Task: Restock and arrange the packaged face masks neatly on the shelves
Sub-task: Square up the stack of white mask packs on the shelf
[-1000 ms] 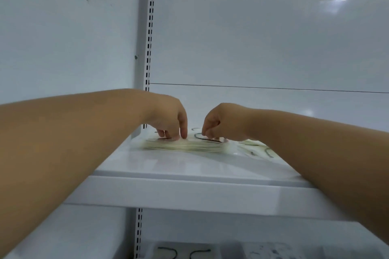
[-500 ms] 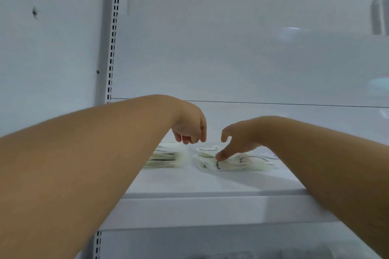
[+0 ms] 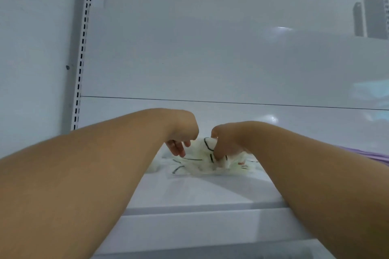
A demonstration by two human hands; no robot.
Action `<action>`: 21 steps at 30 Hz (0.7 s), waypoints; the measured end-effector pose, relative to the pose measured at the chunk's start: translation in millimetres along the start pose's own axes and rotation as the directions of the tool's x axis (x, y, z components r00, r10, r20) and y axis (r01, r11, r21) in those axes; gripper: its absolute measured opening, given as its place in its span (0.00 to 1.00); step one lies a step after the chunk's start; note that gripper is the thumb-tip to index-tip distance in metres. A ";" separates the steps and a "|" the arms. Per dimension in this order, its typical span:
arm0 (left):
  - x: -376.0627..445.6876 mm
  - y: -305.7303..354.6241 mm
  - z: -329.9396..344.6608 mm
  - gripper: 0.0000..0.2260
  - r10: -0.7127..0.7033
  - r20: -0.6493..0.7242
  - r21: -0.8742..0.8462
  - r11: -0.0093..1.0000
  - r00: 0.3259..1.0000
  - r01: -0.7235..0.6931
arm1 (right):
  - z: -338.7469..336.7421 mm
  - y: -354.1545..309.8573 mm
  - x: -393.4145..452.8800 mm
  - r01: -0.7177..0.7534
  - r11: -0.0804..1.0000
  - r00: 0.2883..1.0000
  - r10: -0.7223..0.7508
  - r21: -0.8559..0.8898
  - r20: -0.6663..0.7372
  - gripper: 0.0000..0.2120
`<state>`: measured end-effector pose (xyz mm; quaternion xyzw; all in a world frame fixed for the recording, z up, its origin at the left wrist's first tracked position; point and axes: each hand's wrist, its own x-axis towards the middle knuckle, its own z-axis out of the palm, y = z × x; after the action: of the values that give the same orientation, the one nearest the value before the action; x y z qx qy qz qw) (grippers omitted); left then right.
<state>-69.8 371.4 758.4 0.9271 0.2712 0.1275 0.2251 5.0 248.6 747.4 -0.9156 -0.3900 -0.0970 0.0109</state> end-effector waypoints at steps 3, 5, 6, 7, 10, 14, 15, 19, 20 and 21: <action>-7.3 -1.9 5.3 0.20 -0.015 0.032 -0.140 0.990 0.999 0.019 | -0.5 6.4 2.7 0.007 0.984 0.996 0.009 0.180 -0.085 0.20; -13.2 -1.8 8.9 0.28 -0.011 0.073 -0.254 0.967 0.997 0.029 | 0.4 8.5 7.1 0.031 0.937 0.991 0.018 0.347 -0.135 0.21; -14.5 -1.9 9.9 0.31 -0.010 0.085 -0.315 0.948 0.996 0.036 | 1.4 9.2 9.8 0.040 0.897 0.989 0.028 0.440 -0.148 0.22; -15.3 -1.4 9.8 0.33 -0.006 0.090 -0.381 0.924 0.996 0.040 | 2.4 9.6 12.0 0.051 0.852 0.988 0.033 0.521 -0.151 0.23; -14.6 -2.1 8.1 0.35 -0.008 0.065 -0.560 0.827 0.998 0.043 | 6.5 9.3 15.3 0.069 0.770 0.995 -0.009 0.634 -0.097 0.25; -9.6 -9.7 9.1 0.28 -0.028 0.029 -0.607 0.794 0.999 0.040 | 13.1 6.5 10.9 0.066 0.712 0.983 -0.167 0.699 0.078 0.24; -7.2 -12.0 9.8 0.27 -0.035 0.036 -0.585 0.809 0.999 0.049 | 11.7 6.7 8.7 0.067 0.664 0.976 -0.199 0.744 0.090 0.22; 3.0 -15.0 14.8 0.25 -0.116 0.037 -0.458 0.881 0.993 0.120 | 0.9 21.6 11.2 0.012 0.505 1.000 -0.001 0.863 -0.013 0.19; 5.0 -13.5 16.8 0.25 -0.128 0.027 -0.419 0.899 0.991 0.127 | -0.4 27.4 13.2 -0.012 0.524 0.995 0.095 0.852 -0.044 0.18; 6.4 -12.2 19.0 0.25 -0.135 0.015 -0.380 0.916 0.991 0.130 | 0.3 33.2 15.0 -0.066 0.575 0.983 0.176 0.815 -0.045 0.18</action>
<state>-63.2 377.5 736.7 0.8445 0.3049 0.1677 0.4071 39.0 236.2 751.7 -0.8265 -0.3264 0.0373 0.4571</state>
